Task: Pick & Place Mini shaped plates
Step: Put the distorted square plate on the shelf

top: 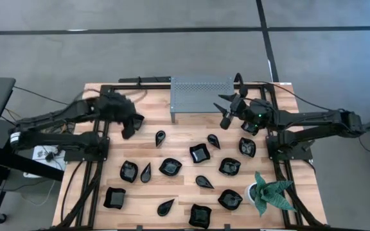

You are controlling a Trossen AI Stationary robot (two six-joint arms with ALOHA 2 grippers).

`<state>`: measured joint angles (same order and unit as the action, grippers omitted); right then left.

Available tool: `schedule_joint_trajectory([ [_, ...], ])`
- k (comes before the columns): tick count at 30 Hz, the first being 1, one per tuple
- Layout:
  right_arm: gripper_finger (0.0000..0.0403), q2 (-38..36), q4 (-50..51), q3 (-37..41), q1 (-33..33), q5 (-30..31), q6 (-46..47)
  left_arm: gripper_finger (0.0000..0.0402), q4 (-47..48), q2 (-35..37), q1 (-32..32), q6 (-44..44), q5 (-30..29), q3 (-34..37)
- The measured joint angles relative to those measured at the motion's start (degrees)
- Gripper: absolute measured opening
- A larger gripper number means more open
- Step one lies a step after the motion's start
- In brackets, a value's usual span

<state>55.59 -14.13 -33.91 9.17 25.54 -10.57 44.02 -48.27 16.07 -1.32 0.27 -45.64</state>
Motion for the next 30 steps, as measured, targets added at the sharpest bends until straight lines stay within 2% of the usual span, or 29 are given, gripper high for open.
schedule_joint_trajectory([
  [3, 0.0184, 0.0, 1.4, 0.0, -0.6, 0.0, 0.1, 0.0153, -0.4, -0.1, -1.4, 1.5, -1.7, 5.8],
  [5, 0.0182, 0.0, 2.1, 0.0, -1.0, -0.1, 0.1, 0.0161, -4.1, -0.7, -2.0, 3.0, -2.9, 8.3],
  [8, 0.018, 0.0, 2.1, 0.0, -1.7, -0.2, 0.1, 0.0174, -5.3, -2.5, -2.2, 3.1, -2.8, 8.7],
  [11, 0.018, 0.0, 1.5, 0.0, -2.2, -0.2, 0.1, 0.0184, -5.1, -5.1, -2.0, 5.1, -6.0, 8.9],
  [15, 0.0182, 0.0, 1.3, 0.0, -2.4, -0.2, 0.1, 0.0188, -5.7, -10.2, -1.7, 18.2, -9.7, 10.1],
  [18, 0.0181, 0.0, 1.3, 0.0, -2.4, -0.2, 0.1, 0.0185, -6.4, -14.5, -1.7, 23.9, -12.2, 10.8],
  [24, 0.0177, 0.0, 1.3, 0.0, -2.4, -0.2, 0.1, 0.018, -8.7, -22.3, -1.7, 27.3, -16.3, 11.0],
  [30, 0.0177, 0.0, 1.3, 0.0, -2.4, -0.2, 0.1, 0.0179, -9.1, -25.5, -1.7, 30.4, -18.6, 11.0],
])
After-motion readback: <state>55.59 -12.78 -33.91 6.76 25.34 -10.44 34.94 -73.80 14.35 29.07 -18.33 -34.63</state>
